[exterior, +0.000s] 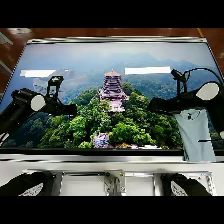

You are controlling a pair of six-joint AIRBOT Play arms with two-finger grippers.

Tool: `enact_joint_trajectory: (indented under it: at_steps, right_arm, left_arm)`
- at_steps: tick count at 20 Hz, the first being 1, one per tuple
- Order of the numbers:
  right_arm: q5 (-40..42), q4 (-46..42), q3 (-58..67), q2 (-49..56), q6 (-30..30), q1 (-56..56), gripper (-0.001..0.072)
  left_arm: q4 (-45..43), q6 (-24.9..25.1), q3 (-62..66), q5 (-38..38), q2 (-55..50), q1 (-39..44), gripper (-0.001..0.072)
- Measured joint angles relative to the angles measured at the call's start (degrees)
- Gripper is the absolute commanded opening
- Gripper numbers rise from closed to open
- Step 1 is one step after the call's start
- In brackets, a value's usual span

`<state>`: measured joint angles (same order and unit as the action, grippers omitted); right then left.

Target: Fold the shirts.

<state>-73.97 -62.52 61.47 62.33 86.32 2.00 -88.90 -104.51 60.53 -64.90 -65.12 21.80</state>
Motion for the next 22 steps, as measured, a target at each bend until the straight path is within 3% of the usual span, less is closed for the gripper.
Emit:
enact_joint_trajectory:
  at_steps: [12,16,22]
  right_arm:
    - [-1.53,-2.36,-0.04,0.66,0.04,0.0,0.0633]
    - [0.66,-2.49,-0.07,0.66,0.04,0.0,0.0633]
    - [3.23,-2.51,-0.07,0.66,0.04,0.0,0.0633]
  left_arm:
    - [-0.72,1.29,1.2,10.32,-1.46,-1.62,0.0699]
    - [-3.21,4.37,10.16,7.76,-8.33,-10.03,0.0705]
    - [-4.09,6.21,32.85,-1.73,-27.15,-25.51,0.0717]
